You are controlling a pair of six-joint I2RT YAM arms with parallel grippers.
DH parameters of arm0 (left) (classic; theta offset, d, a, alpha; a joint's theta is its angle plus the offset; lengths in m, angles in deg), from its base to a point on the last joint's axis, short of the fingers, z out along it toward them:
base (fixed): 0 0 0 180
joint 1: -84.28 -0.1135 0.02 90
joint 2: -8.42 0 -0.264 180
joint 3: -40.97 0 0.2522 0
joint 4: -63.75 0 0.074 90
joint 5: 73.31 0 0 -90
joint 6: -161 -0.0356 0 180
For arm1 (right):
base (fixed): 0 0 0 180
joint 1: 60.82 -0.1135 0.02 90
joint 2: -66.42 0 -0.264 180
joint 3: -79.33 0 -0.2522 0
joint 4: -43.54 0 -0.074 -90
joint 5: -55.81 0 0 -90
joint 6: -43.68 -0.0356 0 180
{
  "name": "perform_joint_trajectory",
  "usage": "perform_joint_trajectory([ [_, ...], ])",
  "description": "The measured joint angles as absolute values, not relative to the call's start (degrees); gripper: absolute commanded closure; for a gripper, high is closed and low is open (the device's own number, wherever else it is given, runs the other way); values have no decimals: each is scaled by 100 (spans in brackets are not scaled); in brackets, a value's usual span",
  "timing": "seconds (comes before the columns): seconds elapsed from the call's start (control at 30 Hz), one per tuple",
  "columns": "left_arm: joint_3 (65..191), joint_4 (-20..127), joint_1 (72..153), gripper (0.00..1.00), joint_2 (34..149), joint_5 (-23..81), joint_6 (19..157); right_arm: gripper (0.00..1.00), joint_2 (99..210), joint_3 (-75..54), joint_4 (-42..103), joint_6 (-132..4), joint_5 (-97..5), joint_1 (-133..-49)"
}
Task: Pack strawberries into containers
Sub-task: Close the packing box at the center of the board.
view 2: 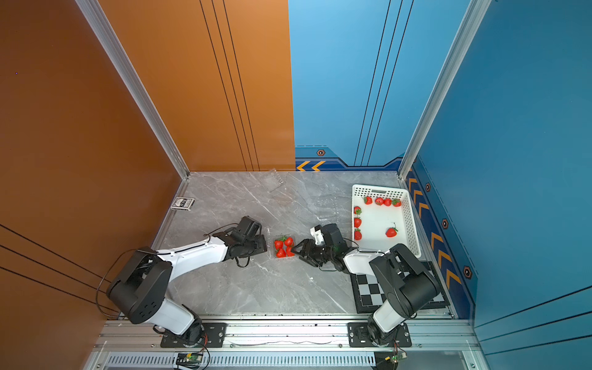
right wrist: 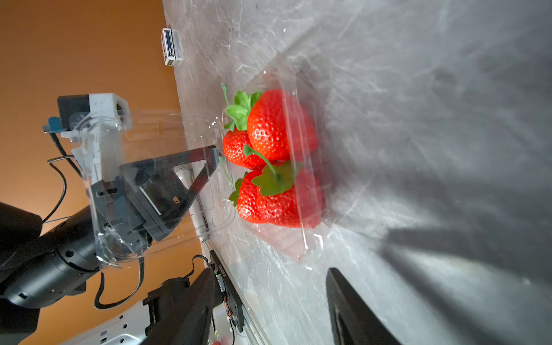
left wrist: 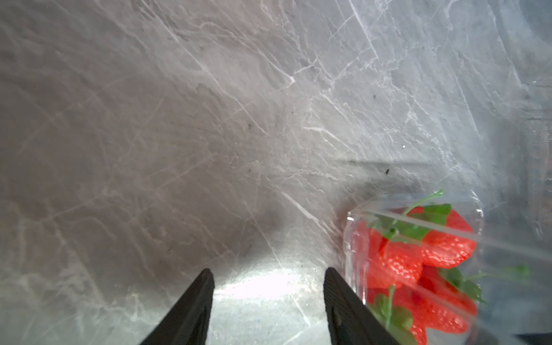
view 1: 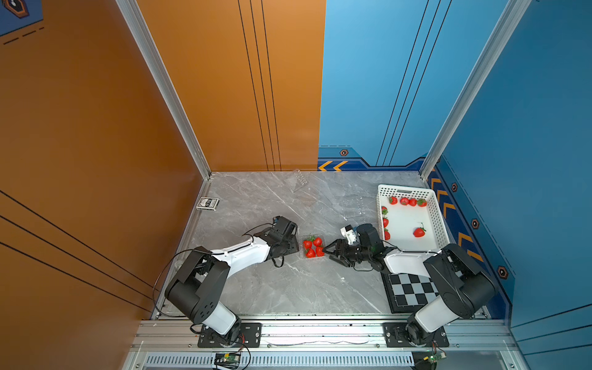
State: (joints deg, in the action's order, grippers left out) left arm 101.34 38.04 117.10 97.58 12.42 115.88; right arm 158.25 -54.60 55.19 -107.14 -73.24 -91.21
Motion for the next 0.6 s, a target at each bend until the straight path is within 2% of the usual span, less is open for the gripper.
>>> perform_joint_trajectory([
  [0.2, 10143, 3800, 11736, 39, 9815, 1242, 11588, 38, 15819, -5492, 5720, -10797, -7326, -9084],
  [0.4, 10184, 3800, 11736, 39, 9815, 1242, 11588, 38, 15305, -5359, 4760, -10246, -7293, -8922],
  [0.6, 10261, 3763, 11736, 39, 9815, 1239, 11588, 36, 15331, -5156, 4255, -9816, -7276, -8800],
])
